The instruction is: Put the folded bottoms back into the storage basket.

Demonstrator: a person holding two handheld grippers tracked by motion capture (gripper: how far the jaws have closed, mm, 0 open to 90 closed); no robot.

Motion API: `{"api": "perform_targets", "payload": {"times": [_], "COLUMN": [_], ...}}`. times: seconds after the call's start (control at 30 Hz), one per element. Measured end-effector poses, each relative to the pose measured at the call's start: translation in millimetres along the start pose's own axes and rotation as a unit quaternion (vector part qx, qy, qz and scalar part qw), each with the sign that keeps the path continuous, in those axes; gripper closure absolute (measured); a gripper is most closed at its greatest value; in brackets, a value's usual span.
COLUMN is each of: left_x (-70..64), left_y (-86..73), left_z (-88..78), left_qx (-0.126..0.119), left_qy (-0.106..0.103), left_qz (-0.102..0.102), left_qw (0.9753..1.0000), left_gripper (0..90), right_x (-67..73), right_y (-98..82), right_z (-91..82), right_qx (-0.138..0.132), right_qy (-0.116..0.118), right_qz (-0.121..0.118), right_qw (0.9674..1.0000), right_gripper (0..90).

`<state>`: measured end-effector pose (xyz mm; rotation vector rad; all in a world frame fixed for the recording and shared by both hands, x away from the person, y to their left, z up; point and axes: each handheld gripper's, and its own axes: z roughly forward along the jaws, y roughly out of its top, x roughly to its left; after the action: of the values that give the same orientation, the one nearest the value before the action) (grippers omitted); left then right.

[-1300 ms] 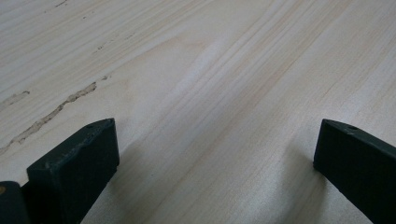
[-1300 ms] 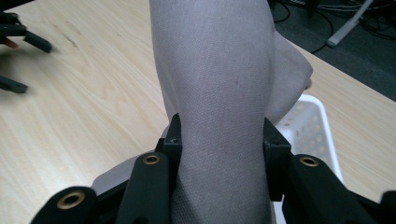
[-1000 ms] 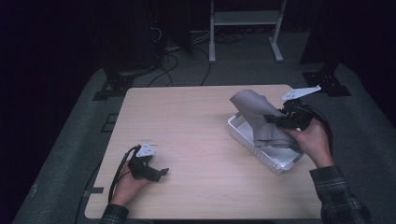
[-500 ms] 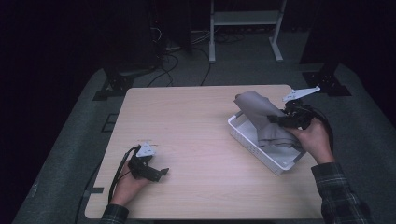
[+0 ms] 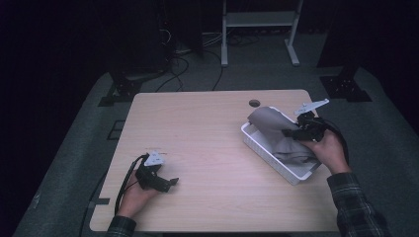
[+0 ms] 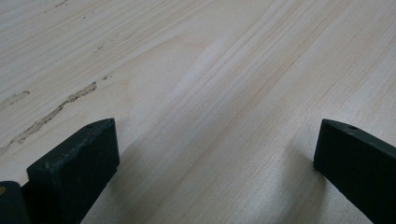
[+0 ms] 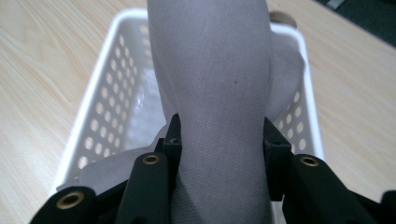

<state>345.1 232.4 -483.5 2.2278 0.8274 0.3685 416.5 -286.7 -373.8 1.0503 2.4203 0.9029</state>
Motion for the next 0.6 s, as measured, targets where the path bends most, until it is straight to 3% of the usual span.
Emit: {"api": "perform_targets", "payload": {"times": [0.13, 0.6], "left_x": [0.0, 0.1], "left_y": [0.0, 0.1], "left_z": [0.0, -0.2], "left_qx": [0.0, 0.001], "left_qy": [0.0, 0.0], "left_qz": [0.0, 0.0], "left_qw": [1.0, 1.0], "left_gripper": [0.0, 0.0], "right_x": [-0.5, 1.6], "right_y": [-5.7, -11.7], "right_z": [11.9, 29.6], "right_qx": [0.022, 0.052], "right_qy": [0.002, 0.022], "right_qz": [-0.001, -0.003], "right_qw": [0.9998, 0.9984], "right_gripper": [62.7, 61.4]}}
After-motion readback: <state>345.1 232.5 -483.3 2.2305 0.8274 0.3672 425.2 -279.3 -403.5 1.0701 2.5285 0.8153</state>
